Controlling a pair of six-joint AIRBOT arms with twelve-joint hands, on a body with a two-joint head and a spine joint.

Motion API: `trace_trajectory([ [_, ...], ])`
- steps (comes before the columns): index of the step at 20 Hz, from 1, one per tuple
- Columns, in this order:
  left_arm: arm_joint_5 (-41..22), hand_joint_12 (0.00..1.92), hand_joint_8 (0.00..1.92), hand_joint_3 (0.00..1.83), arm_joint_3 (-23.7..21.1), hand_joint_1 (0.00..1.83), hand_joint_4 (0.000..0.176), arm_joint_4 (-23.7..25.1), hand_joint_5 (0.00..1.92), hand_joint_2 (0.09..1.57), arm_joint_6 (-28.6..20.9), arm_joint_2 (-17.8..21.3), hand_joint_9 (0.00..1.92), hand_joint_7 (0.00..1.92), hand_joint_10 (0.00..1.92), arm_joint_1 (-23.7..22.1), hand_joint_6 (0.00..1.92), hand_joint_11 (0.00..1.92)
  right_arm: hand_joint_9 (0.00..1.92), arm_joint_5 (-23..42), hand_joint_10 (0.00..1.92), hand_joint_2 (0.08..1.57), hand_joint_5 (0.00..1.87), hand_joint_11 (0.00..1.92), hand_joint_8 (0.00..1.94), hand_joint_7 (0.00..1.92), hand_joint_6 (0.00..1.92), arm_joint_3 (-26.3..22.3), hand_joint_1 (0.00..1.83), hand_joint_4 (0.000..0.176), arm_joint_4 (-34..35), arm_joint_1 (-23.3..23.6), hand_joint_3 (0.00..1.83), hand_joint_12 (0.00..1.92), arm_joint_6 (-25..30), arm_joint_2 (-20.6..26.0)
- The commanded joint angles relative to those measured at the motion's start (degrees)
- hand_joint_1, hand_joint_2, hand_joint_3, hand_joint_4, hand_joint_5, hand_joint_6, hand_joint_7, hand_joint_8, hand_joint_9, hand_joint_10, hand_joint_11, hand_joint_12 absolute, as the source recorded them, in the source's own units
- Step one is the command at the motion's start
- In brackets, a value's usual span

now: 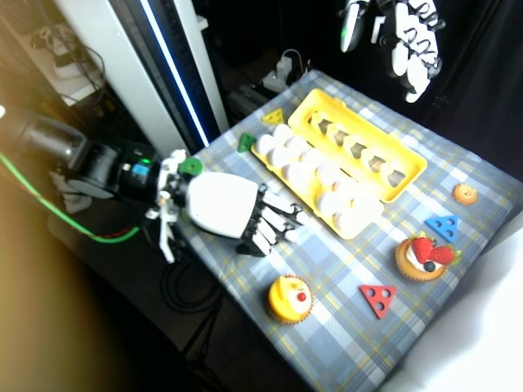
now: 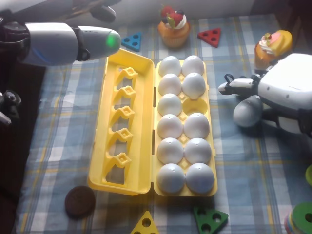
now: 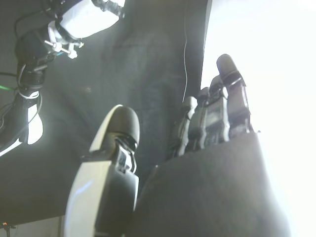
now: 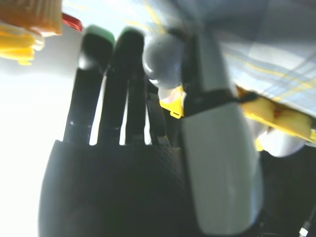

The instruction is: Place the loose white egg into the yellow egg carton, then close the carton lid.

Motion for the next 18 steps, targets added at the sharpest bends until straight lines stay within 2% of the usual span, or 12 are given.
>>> trace_trajectory([
  [1,-5.6,0.56,0.00,0.00,0.2,0.44,0.000,-1.9,0.02,1.43,-0.5,-0.2,0.01,0.00,0.00,-1.1,0.01,0.00,0.71,4.8,1.72,1.31,0.58,0.83,1.68,0.66,1.22,0.5,1.16,0.000,-0.3,0.9,0.01,1.92,0.3,-0.2],
  [3,-5.6,0.76,0.00,0.00,0.2,0.42,0.000,-1.9,0.04,1.43,-0.5,-0.2,0.03,0.00,0.01,-1.2,0.01,0.00,0.87,4.8,1.90,1.24,0.78,1.03,1.59,0.80,1.10,0.7,1.22,0.000,-0.3,1.6,0.00,1.92,0.8,-0.4],
  [4,-5.6,0.69,0.00,0.00,0.3,0.36,0.023,-2.0,0.01,1.44,-0.5,-0.2,0.02,0.00,0.00,-1.1,0.00,0.00,0.96,4.8,1.92,1.27,0.86,1.13,1.58,0.81,1.03,0.6,1.23,0.000,-0.4,2.1,0.00,1.92,0.9,-0.2],
  [7,-5.6,0.42,0.00,0.00,0.3,0.42,0.008,-2.1,0.01,1.46,-0.5,-0.2,0.00,0.00,0.00,-1.0,0.00,0.00,1.21,4.9,1.92,1.24,0.80,1.40,1.92,1.03,1.29,-0.3,1.12,0.000,-1.4,2.8,0.00,1.92,0.9,1.4],
  [8,-5.6,0.53,0.00,0.00,0.3,0.42,0.025,-2.1,0.01,1.46,-0.5,-0.2,0.02,0.00,0.01,-1.0,0.00,0.00,1.13,5.0,1.92,1.29,0.70,1.36,1.79,0.78,1.26,-0.5,1.17,0.000,-1.5,2.8,0.00,1.92,0.9,1.8],
  [10,-5.8,0.55,0.00,0.00,0.3,0.44,0.027,-2.4,0.01,1.45,-0.5,-0.1,0.01,0.00,0.00,-0.8,0.00,0.00,1.02,5.2,1.92,1.29,0.67,1.23,1.69,0.76,1.24,-1.3,1.19,0.000,-2.0,2.8,0.00,1.92,0.9,3.1],
  [11,-5.9,0.58,0.00,0.00,0.3,0.44,0.016,-2.5,0.02,1.45,-0.5,-0.1,0.02,0.00,0.01,-0.7,0.00,0.00,0.66,5.4,1.92,1.29,0.71,0.91,1.65,0.66,1.15,-1.9,1.30,0.000,-2.4,2.8,0.00,1.92,0.9,3.9],
  [12,-6.1,0.59,0.00,0.00,0.3,0.46,0.021,-2.7,0.03,1.44,-0.5,0.0,0.02,0.00,0.01,-0.6,0.01,0.00,0.66,5.8,1.70,1.28,0.66,0.73,1.55,0.75,1.32,-2.9,1.19,0.000,-3.2,2.8,0.00,1.92,0.9,5.5],
  [14,-6.5,0.59,0.00,0.00,0.3,0.44,0.019,-2.9,0.03,1.45,-0.5,0.2,0.02,0.00,0.01,-0.4,0.01,0.00,0.36,6.7,1.38,1.25,0.25,0.34,0.81,0.45,0.63,-4.7,1.02,0.000,-4.1,2.8,0.00,1.90,0.9,8.2],
  [16,-7.0,0.52,0.00,0.00,0.1,0.45,0.026,-3.3,0.03,1.44,-0.5,0.6,0.02,0.00,0.01,-0.1,0.00,0.00,0.04,8.1,1.22,1.23,0.03,0.02,0.49,0.13,0.26,-7.0,0.92,0.000,-5.4,2.8,0.00,1.92,0.9,11.5],
  [17,-7.4,0.42,0.00,0.00,0.0,0.44,0.035,-3.6,0.02,1.44,-0.5,0.9,0.00,0.00,0.01,0.2,0.00,0.00,0.01,8.6,0.82,1.21,0.01,0.00,0.24,0.05,0.05,-8.1,0.92,0.000,-6.0,2.7,0.00,1.80,0.9,12.9],
  [18,-8.0,0.46,0.00,0.00,-0.2,0.45,0.029,-4.0,0.03,1.44,-0.5,1.3,0.02,0.00,0.01,0.7,0.01,0.00,0.00,8.7,0.48,1.19,0.00,0.00,0.09,0.03,0.01,-9.5,0.90,0.000,-7.3,2.7,0.00,1.42,0.9,14.5],
])
